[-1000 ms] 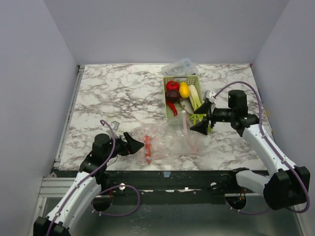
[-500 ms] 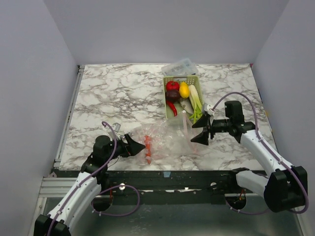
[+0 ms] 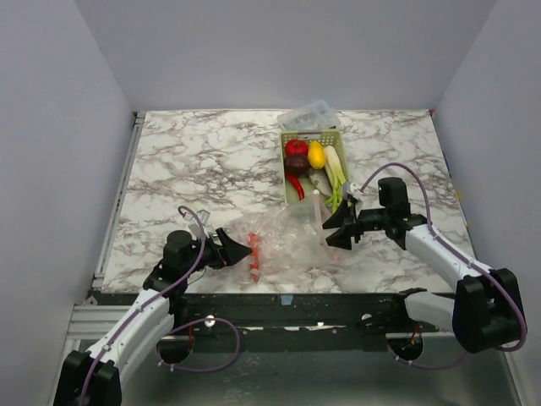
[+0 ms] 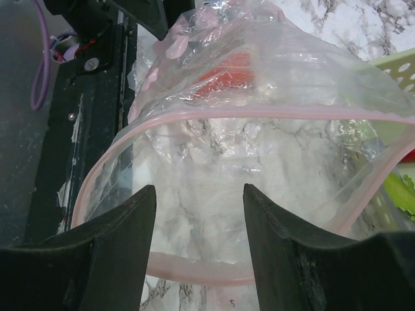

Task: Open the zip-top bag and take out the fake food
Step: Pick up the fake vegetable from the zipper food storage bag.

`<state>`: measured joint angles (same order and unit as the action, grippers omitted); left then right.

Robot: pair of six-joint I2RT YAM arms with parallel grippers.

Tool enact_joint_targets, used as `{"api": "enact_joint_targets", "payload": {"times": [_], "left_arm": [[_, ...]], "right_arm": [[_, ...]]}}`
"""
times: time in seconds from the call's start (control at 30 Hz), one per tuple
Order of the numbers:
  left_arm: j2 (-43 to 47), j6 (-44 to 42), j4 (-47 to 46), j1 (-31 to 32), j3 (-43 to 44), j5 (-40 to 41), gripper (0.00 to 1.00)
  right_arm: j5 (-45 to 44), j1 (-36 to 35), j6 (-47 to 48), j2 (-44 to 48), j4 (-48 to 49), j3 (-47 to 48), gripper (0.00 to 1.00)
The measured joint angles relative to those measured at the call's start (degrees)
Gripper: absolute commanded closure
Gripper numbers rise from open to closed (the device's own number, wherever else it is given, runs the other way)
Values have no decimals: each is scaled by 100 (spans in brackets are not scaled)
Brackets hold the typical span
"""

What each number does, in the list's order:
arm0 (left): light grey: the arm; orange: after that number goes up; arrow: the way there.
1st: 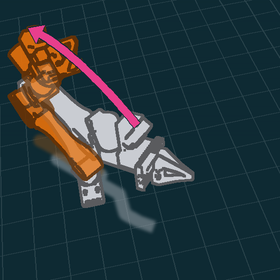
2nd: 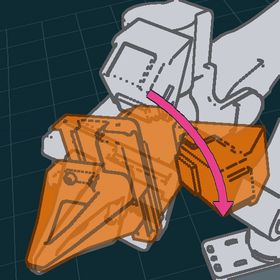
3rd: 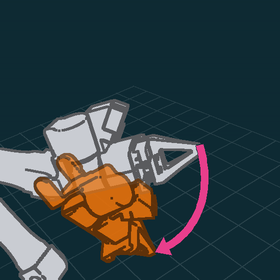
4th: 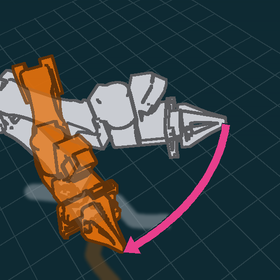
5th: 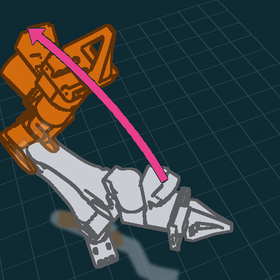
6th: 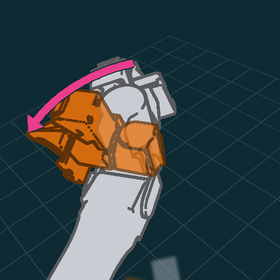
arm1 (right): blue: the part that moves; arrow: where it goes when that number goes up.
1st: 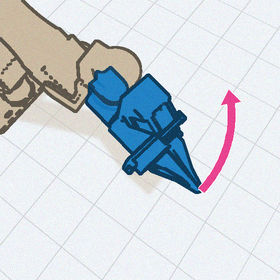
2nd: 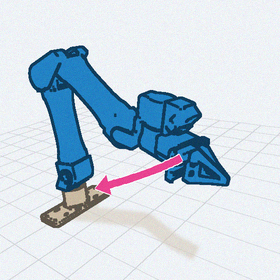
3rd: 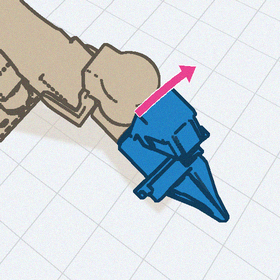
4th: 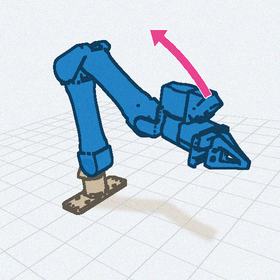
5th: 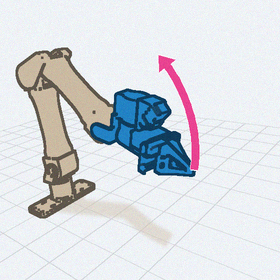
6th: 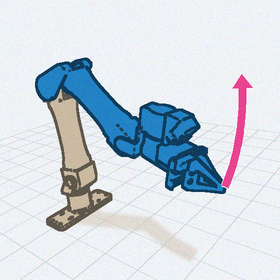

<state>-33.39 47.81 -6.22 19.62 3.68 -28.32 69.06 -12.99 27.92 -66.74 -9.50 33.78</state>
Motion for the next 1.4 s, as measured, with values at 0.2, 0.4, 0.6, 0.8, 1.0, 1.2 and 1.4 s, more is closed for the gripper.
{"api": "enact_joint_targets", "payload": {"times": [0.2, 0.4, 0.6, 0.8, 1.0, 1.2, 1.4], "left_arm": [[-271, 52, -326, 0, -33, -31, 20], [-588, 74, -538, 13, -63, -31, 22], [-1021, 116, -866, 48, -63, -28, 28], [-1602, 153, -1285, 114, -63, -28, 34], [-2135, 162, -1746, 179, -63, -31, 45], [-2835, 177, -2258, 267, -33, -87, 62], [-3410, 243, -2732, 472, 116, -116, 76]], "right_arm": [[-24, -243, -752, -205, 846, -140, 43], [-48, -369, -1462, -350, 1620, -280, 44], [-94, -509, -1910, -487, 2065, -444, 46], [-254, -658, -2124, -638, 2277, -474, 48], [-474, -732, -2302, -802, 2417, -507, 48], [-612, -769, -2435, -901, 2527, -511, 48], [-699, -804, -2594, -1012, 2675, -516, 48]]}}
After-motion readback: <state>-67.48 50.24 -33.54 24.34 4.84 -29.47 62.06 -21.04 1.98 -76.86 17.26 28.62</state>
